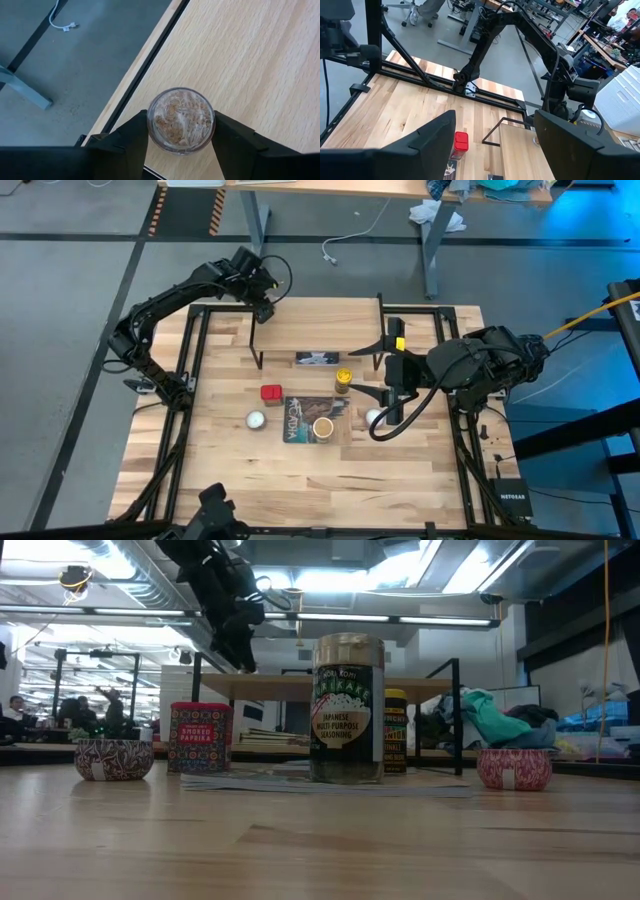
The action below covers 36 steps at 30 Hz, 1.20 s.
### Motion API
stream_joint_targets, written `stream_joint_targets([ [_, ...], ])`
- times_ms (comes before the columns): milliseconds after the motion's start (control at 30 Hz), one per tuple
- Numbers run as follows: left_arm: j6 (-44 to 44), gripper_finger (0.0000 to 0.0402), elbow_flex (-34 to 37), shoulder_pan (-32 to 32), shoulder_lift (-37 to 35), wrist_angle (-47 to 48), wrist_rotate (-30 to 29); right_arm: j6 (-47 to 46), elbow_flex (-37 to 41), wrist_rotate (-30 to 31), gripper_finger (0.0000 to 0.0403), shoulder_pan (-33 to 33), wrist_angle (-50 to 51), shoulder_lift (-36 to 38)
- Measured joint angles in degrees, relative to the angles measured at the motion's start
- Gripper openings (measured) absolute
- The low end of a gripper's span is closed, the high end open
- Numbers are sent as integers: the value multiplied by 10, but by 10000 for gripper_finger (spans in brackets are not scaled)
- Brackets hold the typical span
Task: Shelf spices
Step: Put the transparent seasoning bottle on the shelf, then put the red seasoning can on the shelf
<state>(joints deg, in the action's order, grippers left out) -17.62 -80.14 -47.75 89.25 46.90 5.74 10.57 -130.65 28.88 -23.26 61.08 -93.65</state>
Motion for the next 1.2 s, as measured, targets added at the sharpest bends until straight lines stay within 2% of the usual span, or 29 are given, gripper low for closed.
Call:
stream_joint_targets([
  [500, 7, 237, 0, 1, 0, -9, -2, 0, 0, 0, 276, 0, 0, 0],
  [933, 18, 239, 0, 26, -47, -61, 4, 3, 0, 0, 276, 0, -2, 0],
  [1067, 22, 239, 0, 43, -73, -47, 12, 7, 0, 0, 276, 0, -6, 0],
  [1200, 21, 239, 0, 91, -100, -8, 35, 17, 0, 1, 276, 0, -11, 0],
])
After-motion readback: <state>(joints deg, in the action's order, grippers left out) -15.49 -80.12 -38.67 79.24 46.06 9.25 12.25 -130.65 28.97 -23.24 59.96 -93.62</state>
